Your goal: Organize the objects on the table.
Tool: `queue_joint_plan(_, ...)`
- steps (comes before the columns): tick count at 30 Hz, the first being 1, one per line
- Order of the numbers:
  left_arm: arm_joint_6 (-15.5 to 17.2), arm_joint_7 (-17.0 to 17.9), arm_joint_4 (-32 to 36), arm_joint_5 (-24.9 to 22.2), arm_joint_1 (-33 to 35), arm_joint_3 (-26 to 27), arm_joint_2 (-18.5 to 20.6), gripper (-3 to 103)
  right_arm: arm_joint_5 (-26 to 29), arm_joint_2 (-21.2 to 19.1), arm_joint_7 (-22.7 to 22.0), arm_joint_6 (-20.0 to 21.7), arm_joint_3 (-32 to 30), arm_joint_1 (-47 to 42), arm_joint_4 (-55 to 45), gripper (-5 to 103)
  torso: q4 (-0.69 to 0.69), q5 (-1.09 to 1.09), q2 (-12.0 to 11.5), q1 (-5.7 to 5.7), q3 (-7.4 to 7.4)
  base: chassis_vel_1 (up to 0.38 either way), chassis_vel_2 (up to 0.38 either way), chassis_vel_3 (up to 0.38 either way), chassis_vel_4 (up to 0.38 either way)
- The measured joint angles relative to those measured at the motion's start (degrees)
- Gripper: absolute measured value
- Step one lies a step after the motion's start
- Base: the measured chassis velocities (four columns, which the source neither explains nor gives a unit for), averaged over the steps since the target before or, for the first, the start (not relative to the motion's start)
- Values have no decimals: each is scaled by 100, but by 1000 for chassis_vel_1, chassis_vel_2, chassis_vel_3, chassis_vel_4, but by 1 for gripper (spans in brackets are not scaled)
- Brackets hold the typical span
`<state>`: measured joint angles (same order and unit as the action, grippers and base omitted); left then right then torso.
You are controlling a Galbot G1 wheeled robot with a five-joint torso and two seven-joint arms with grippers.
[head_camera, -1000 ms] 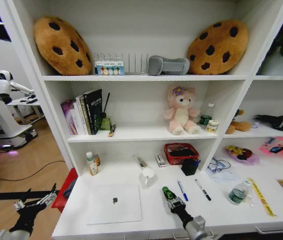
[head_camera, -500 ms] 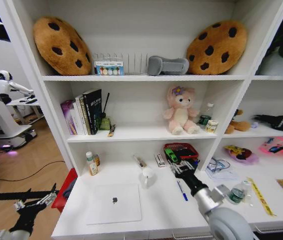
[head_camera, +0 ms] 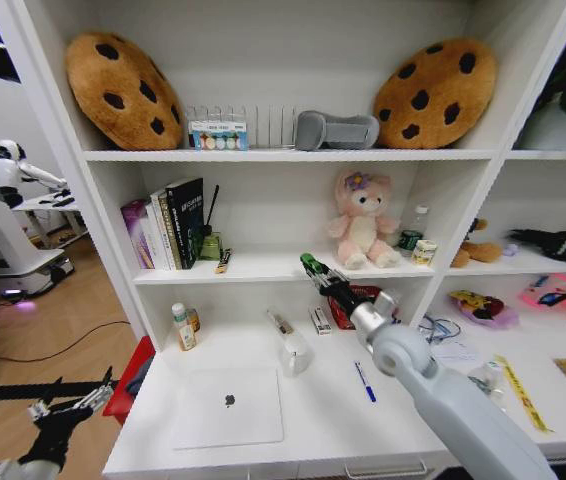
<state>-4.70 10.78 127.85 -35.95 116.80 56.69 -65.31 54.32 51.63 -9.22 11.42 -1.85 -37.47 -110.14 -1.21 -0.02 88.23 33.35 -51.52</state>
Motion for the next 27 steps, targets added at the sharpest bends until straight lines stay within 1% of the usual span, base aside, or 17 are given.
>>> queue_joint_plan(2, 0, 0, 0, 0, 0, 0, 0, 100, 46, 158, -44, 34, 349, 429, 420, 36, -2, 2, 0, 1, -1, 0, 0, 0, 0)
queue_joint_plan(3, 0, 0, 0, 0, 0, 0, 0, 100, 46, 158, -44, 34, 349, 429, 420, 36, -2, 2, 0, 1, -1, 0, 0, 0, 0)
queue_joint_plan(6, 1, 0, 0, 0, 0, 0, 0, 100, 101, 314, -92, 90, 700, 787, 793, 36, -4, 2, 0, 0, 1, 0, 0, 0, 0)
queue_joint_plan(12, 1, 0, 0, 0, 0, 0, 0, 100, 97, 412, -131, 131, 976, 1065, 1182, 36, -4, 2, 0, 0, 1, 0, 0, 0, 0)
queue_joint_plan(15, 1, 0, 0, 0, 0, 0, 0, 100, 153, 458, -188, 218, 1180, 1297, 1445, 36, -3, 2, 0, 0, 1, 0, 0, 0, 0)
queue_joint_plan(19, 1, 0, 0, 0, 0, 0, 0, 100, 156, 484, -274, 290, 1286, 1412, 1542, 36, -3, 2, 0, 0, 1, 0, 0, 0, 0)
queue_joint_plan(20, 1, 0, 0, 0, 0, 0, 0, 100, 162, 501, -325, 322, 1302, 1438, 1560, 34, -3, 2, 0, 0, 1, 0, 0, 0, 0)
queue_joint_plan(21, 1, 0, 0, 0, 0, 0, 0, 100, 175, 516, -390, 375, 1307, 1458, 1563, 38, -3, 2, 0, 0, 1, 0, 0, 0, 0)
queue_joint_plan(22, 1, 0, 0, 0, 0, 0, 0, 100, 191, 520, -438, 417, 1307, 1464, 1553, 38, -2, 2, 0, 0, 1, 0, 0, 0, 0)
queue_joint_plan(23, 1, 0, 0, 0, 0, 0, 0, 100, 211, 517, -469, 449, 1305, 1464, 1518, 43, -3, 2, 1, 0, 1, 0, 0, 0, 0)
queue_joint_plan(24, 1, 0, 0, 0, 0, 0, 0, 100, 211, 517, -469, 449, 1305, 1464, 1518, 43, -3, 2, 1, 0, 1, 0, 0, 0, 0)
queue_joint_plan(26, 1, 0, 0, 0, 0, 0, 0, 100, 260, 482, -513, 497, 1262, 1439, 1377, 54, -3, 2, 1, -1, 1, 0, 0, 0, 0)
queue_joint_plan(27, 1, 0, 0, 0, 0, 0, 0, 100, 260, 482, -513, 497, 1262, 1439, 1377, 54, -3, 2, 1, -1, 1, 0, 0, 0, 0)
